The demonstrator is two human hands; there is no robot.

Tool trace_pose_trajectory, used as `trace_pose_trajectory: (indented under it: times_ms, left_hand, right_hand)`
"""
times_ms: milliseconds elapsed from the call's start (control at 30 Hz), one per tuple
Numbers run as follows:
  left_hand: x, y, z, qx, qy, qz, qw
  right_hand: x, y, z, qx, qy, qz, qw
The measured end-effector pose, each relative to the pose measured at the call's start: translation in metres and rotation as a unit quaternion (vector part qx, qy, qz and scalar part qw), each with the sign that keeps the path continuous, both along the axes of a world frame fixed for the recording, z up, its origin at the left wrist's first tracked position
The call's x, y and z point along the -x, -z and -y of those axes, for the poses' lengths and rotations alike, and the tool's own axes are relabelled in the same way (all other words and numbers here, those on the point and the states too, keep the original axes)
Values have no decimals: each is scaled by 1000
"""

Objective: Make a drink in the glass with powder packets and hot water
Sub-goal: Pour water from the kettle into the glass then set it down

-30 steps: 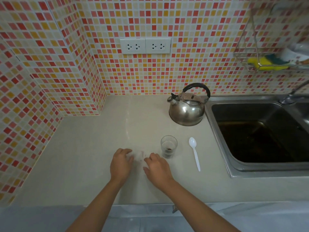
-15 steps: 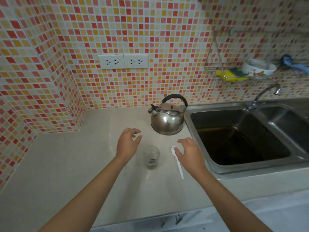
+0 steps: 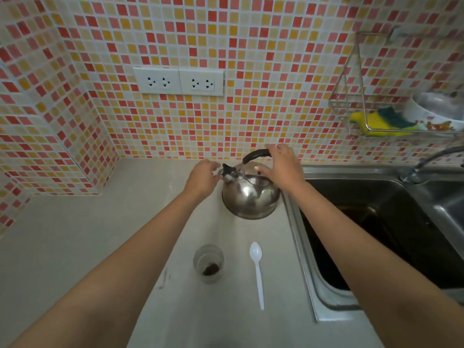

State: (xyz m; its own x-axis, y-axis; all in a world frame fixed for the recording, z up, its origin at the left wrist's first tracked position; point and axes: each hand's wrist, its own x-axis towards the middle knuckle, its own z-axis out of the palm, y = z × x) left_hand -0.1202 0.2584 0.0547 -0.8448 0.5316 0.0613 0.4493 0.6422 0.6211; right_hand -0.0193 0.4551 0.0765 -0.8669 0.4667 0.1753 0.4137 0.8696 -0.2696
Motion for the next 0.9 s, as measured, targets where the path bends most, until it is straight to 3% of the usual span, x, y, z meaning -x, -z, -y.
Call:
trace_pose_trajectory:
  times_ms: [167,333,433,600,900]
  left_hand:
    - [13,8,-25,17,-21,43,999]
    - [18,10,-40,12,-44,78,996]
    - [18,8,-41,-4,-57,87,995]
    - [13,1,-33,-25,-45,89,995]
    - [-15,-51,5,-87,4,83,993]
  right_hand:
    - [31,6,-28,73,-56,46,995]
    - [40,9,-41,255,-75,-29,964]
    - [38,6,-43,299,-94,-37,949]
    - [29,-4,-37,289,-106,-49,950]
    - [1,-74,-11,148,-166,-44,974]
